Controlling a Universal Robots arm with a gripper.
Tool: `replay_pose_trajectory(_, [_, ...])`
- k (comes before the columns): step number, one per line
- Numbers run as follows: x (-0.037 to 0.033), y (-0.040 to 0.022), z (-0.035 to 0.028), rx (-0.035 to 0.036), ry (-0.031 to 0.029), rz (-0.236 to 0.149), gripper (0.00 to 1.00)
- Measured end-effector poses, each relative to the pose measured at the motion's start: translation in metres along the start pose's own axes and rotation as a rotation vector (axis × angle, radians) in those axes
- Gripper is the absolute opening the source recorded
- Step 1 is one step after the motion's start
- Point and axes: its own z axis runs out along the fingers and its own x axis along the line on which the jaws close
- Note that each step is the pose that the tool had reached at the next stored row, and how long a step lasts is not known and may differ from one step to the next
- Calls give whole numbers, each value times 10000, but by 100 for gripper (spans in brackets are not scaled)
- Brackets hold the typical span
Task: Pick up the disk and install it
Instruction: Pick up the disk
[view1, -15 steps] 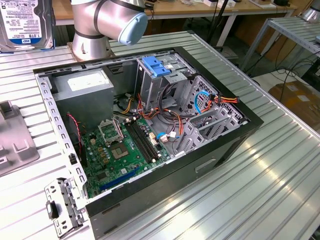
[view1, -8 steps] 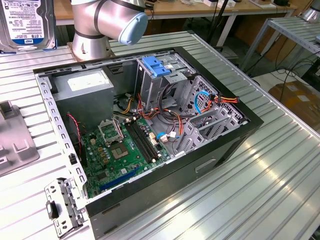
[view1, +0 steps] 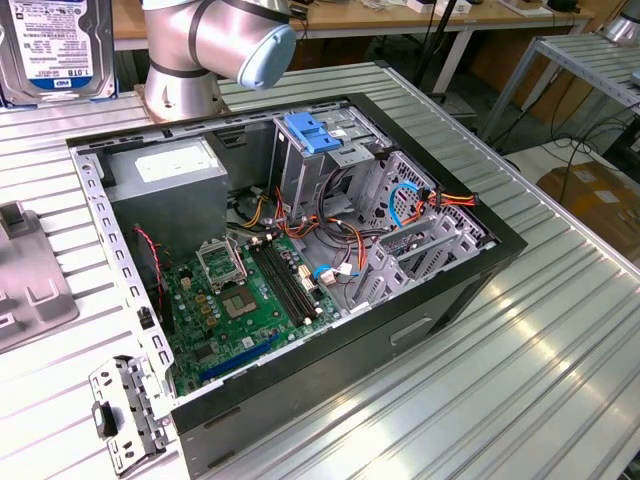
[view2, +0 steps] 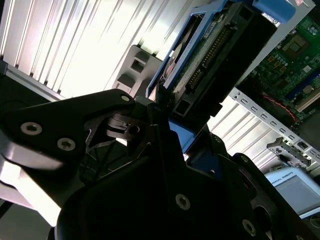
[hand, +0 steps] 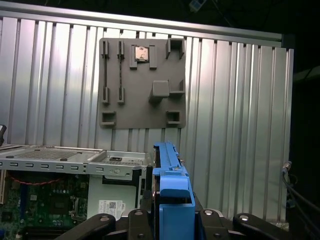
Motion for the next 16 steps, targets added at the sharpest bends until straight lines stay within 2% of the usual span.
replay_pose_trajectory(16, [36, -102, -6, 0, 0, 0, 37])
